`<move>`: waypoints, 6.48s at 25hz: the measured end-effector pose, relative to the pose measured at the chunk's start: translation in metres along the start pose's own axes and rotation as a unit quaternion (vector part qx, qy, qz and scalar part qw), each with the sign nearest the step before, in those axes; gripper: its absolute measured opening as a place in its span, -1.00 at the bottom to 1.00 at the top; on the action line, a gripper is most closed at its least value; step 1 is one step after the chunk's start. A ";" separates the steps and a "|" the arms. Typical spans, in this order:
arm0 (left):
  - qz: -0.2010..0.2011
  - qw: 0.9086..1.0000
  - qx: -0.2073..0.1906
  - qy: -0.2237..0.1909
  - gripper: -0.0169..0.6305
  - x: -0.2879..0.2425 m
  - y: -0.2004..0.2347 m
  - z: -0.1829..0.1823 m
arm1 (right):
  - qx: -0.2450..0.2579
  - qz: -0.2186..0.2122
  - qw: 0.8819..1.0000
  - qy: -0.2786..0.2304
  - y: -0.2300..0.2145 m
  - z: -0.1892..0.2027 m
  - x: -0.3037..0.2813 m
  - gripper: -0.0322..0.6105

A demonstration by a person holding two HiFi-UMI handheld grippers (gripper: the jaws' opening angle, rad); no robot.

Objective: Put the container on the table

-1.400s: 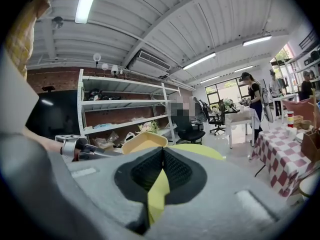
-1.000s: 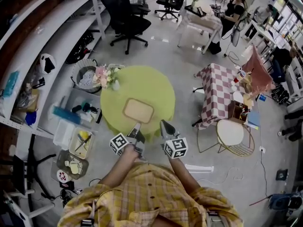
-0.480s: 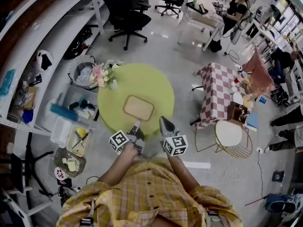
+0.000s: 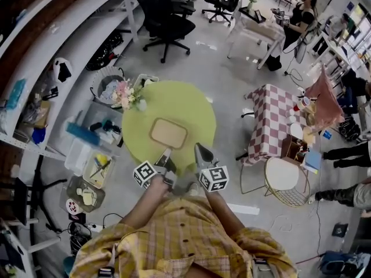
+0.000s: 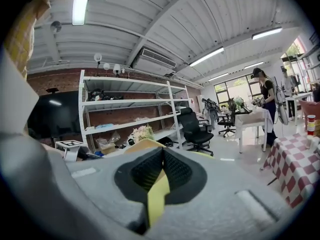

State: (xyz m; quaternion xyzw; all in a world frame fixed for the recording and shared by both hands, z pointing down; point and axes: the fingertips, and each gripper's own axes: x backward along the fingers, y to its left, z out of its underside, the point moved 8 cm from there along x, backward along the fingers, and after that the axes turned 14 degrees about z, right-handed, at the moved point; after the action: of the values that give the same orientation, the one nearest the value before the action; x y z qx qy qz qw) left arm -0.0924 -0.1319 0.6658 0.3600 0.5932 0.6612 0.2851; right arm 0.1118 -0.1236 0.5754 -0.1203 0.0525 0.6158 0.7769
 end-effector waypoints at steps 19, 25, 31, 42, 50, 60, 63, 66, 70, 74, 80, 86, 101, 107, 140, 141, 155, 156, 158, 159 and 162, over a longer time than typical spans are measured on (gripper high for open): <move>-0.022 0.999 0.011 -0.030 -0.89 -0.026 0.023 0.015 | 0.008 -0.048 0.999 0.013 -0.030 0.012 -0.020 -0.90; -0.030 0.999 0.013 -0.042 -0.89 -0.028 0.029 0.008 | 0.005 -0.051 0.999 0.015 -0.034 0.013 -0.026 -0.90; -0.043 0.998 0.017 -0.043 -0.89 -0.033 0.041 0.006 | 0.005 -0.055 0.998 0.017 -0.038 0.014 -0.030 -0.90; -0.065 0.997 0.024 -0.035 -0.89 -0.037 0.073 -0.004 | 0.008 -0.052 0.998 0.019 -0.044 0.015 -0.032 -0.90; -0.067 0.995 0.056 -0.056 -0.89 -0.035 0.097 -0.009 | 0.012 -0.053 0.998 0.022 -0.044 0.015 -0.034 -0.90; -0.081 0.995 0.041 -0.036 -0.89 -0.041 0.119 -0.011 | 0.013 -0.056 0.998 0.035 -0.045 0.020 -0.035 -0.90; -0.092 0.994 0.035 -0.036 -0.89 -0.040 0.126 -0.014 | 0.013 -0.056 0.998 0.036 -0.044 0.019 -0.036 -0.90; -0.098 0.994 0.034 -0.035 -0.89 -0.040 0.131 -0.017 | 0.012 -0.055 0.998 0.036 -0.042 0.019 -0.036 -0.90; -0.092 0.994 0.039 -0.039 -0.89 -0.044 0.135 -0.020 | 0.016 -0.058 0.997 0.038 -0.040 0.018 -0.038 -0.90; -0.090 0.994 0.042 -0.042 -0.89 -0.050 0.139 -0.019 | 0.021 -0.066 0.997 0.039 -0.038 0.018 -0.038 -0.90; -0.104 0.993 0.041 -0.043 -0.89 -0.054 0.150 -0.026 | 0.027 -0.067 0.997 0.040 -0.034 0.018 -0.042 -0.90; -0.116 0.991 0.050 -0.044 -0.89 -0.053 0.160 -0.028 | 0.026 -0.067 0.997 0.043 -0.033 0.020 -0.043 -0.90; -0.129 0.989 0.059 -0.034 -0.89 -0.054 0.175 -0.030 | 0.032 -0.076 0.995 0.050 -0.025 0.022 -0.046 -0.90; -0.133 0.988 0.069 -0.027 -0.89 -0.055 0.181 -0.028 | 0.030 -0.074 0.995 0.054 -0.025 0.023 -0.046 -0.90; -0.051 0.994 0.085 -0.034 -0.64 -0.038 0.141 -0.014 | 0.023 -0.076 0.995 0.053 -0.021 0.024 -0.037 -0.90; -0.042 0.995 0.085 -0.032 -0.65 -0.038 0.135 -0.014 | 0.023 -0.077 0.995 0.052 -0.020 0.024 -0.037 -0.90; 0.030 0.996 0.083 -0.018 -0.92 -0.032 0.088 -0.006 | -0.006 -0.082 0.995 0.051 -0.017 0.022 -0.029 -0.90; 0.036 0.996 0.083 -0.017 -0.93 -0.033 0.085 -0.005 | -0.014 -0.082 0.995 0.052 -0.019 0.021 -0.029 -0.90; 0.040 0.997 0.069 -0.005 -0.93 -0.033 0.078 -0.004 | -0.022 -0.080 0.995 0.053 -0.021 0.020 -0.029 -0.90; 0.042 0.998 0.056 0.006 -0.93 -0.034 0.073 -0.003 | -0.024 -0.078 0.995 0.053 -0.022 0.019 -0.029 -0.90; 0.052 0.998 0.020 0.037 -0.93 -0.037 0.057 -0.004 | -0.025 -0.076 0.995 0.053 -0.022 0.019 -0.028 -0.90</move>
State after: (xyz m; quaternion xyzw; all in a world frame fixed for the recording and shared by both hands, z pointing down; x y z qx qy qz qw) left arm -0.0715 -0.1715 0.7173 0.3714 0.5968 0.6763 0.2204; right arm 0.1254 -0.1498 0.6031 -0.1761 0.0685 0.5489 0.8143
